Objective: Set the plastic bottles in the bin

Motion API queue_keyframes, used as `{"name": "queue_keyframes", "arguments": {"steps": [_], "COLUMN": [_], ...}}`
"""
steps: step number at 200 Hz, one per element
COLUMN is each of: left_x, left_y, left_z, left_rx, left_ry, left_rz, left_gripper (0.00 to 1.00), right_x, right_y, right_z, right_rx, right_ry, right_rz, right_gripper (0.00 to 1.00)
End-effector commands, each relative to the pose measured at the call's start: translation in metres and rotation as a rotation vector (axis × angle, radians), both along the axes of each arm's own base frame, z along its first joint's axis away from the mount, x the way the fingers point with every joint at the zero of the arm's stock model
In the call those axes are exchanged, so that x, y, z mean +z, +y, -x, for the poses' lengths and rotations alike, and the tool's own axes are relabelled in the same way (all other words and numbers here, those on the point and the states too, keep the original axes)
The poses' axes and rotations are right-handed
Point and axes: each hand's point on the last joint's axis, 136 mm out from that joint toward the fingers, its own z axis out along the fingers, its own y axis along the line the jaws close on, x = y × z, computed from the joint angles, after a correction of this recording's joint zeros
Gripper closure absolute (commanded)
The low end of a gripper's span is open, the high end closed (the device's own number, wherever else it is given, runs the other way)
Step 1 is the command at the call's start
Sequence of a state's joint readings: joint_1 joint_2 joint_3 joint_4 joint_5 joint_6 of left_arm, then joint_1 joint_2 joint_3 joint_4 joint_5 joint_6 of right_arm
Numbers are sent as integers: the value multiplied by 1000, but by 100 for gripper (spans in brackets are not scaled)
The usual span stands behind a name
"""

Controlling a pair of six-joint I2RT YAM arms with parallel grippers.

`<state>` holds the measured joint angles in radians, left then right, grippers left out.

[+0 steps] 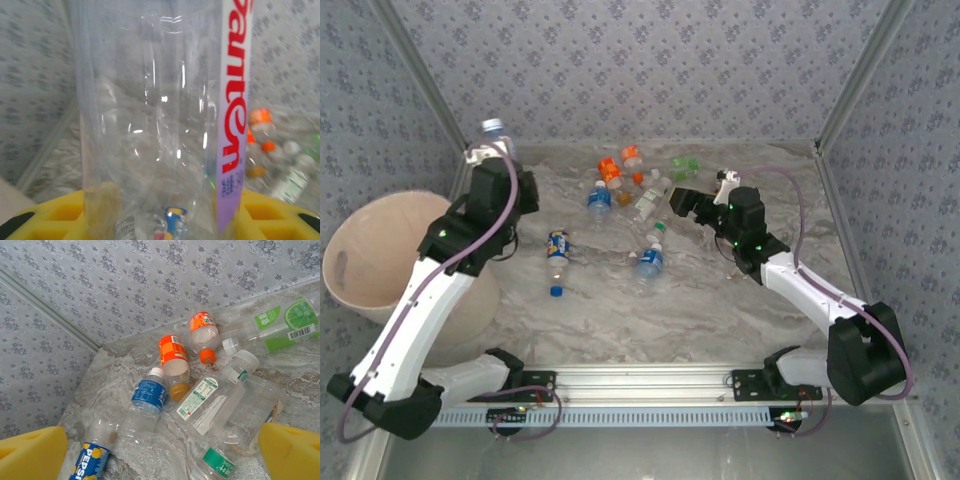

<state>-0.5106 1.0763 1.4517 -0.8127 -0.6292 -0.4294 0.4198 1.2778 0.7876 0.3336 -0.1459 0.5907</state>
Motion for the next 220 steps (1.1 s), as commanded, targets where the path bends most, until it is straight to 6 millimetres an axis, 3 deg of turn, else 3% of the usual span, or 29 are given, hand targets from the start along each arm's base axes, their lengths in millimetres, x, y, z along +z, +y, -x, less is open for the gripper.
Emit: {"name": "queue_keyframes", "arguments": {"steps": [1, 16, 48, 103, 170, 201, 220], "left_x": [33, 38, 24, -15, -54, -72, -88], "left_y": [42, 70, 125, 180, 193, 194, 189], "left_z": [24, 35, 55, 101, 141, 152, 149], "left_rx": [146, 257, 454, 719, 818, 839, 814], "left_ry": [-81, -87, -35, 39, 168, 235, 276], "left_rz": [-80, -110, -107, -44, 26, 42, 97], "left_gripper": [51, 51, 51, 50, 47, 46, 46], "right_x": [-2, -3, 2, 7, -1, 1, 7], "right_y": [1, 1, 3, 3, 10, 18, 19], "right_z": [-1, -1, -3, -6, -13, -18, -21], "right_rx": [-1, -3, 6, 1, 15, 46, 46], "right_ry": [-15, -16, -24, -33, 15, 26, 7], "right_rz": [15, 17, 18, 23, 34, 23, 22], "right_gripper": [0, 0, 0, 0, 0, 0, 0]}}
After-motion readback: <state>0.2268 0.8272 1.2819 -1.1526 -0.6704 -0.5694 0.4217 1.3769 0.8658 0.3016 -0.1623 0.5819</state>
